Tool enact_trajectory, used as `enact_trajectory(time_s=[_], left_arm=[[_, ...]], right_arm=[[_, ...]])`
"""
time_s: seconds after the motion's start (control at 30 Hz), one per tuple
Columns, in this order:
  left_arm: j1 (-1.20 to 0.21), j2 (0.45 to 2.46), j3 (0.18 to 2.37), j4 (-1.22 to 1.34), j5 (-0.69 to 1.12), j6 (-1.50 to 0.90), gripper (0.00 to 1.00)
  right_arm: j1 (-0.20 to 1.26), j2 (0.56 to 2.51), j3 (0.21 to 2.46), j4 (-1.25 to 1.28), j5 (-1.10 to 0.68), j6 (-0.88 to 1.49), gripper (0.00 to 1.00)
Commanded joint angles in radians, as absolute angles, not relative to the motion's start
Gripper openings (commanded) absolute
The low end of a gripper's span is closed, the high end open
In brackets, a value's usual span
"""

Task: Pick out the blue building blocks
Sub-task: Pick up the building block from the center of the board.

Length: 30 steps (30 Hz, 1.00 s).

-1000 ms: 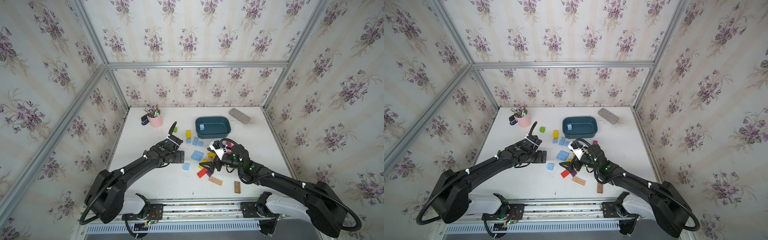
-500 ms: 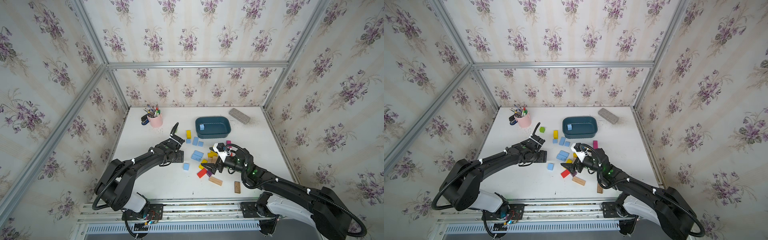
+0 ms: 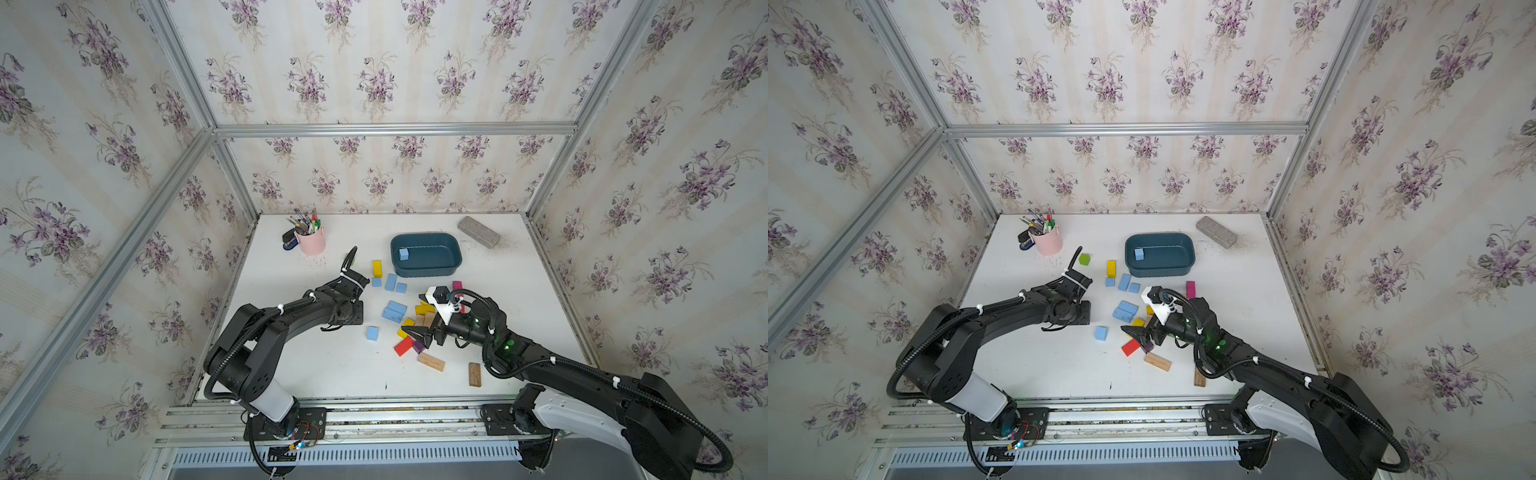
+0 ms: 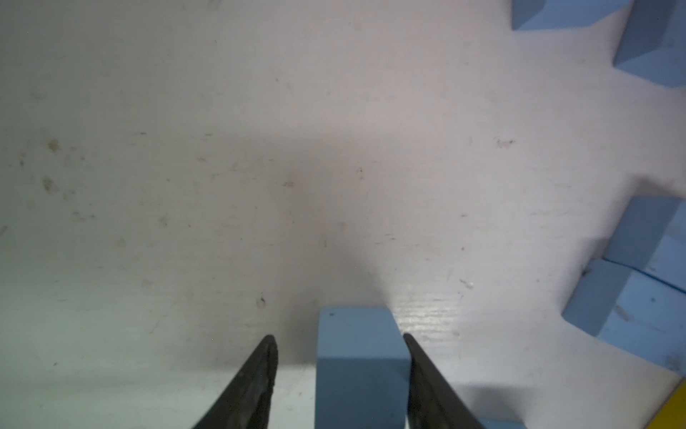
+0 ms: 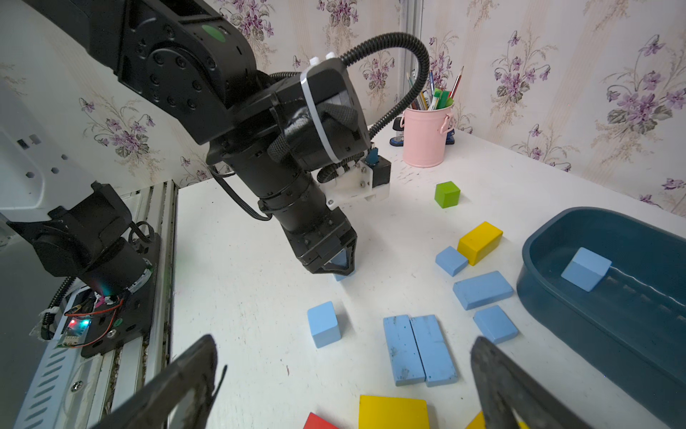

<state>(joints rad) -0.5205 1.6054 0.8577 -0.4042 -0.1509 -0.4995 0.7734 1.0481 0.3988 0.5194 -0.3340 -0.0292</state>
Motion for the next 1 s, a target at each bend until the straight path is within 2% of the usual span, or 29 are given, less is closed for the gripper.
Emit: enact_trajectory(time_s=[0.0, 0.13, 0.2, 0.4, 0.67, 0.97], left_arm=[[-0.520, 1.609, 0.861, -0.381, -0.156, -0.517, 0.45], [-0.520, 1.618, 0.858, -0.371, -0.153, -0.521, 0.35], [-0.520, 1.621, 0.858, -0.367, -0.150, -0.527, 0.33], [-0.520, 1.567, 0.857, -0.358, -0.133, -0.558, 0.17], [-0.533, 1.441, 1.003, -0.360, -0.110, -0.588, 0.17], [-0.606, 1.676, 1.379, -0.418, -0.100, -0.545, 0.17]], right_arm=[[0.778, 1.048, 0.397, 0.551, -0.324, -0.048, 1.00], [0.778, 1.053, 0.399, 0.551, -0.314, -0.050, 1.00], [0.779, 1.053, 0.398, 0.549, -0.306, -0.050, 1.00], [0.782, 1.045, 0.393, 0.554, -0.241, -0.045, 1.00], [0.781, 1.029, 0.384, 0.555, -0.103, -0.030, 1.00], [0.779, 0.985, 0.351, 0.567, 0.182, -0.004, 1.00]])
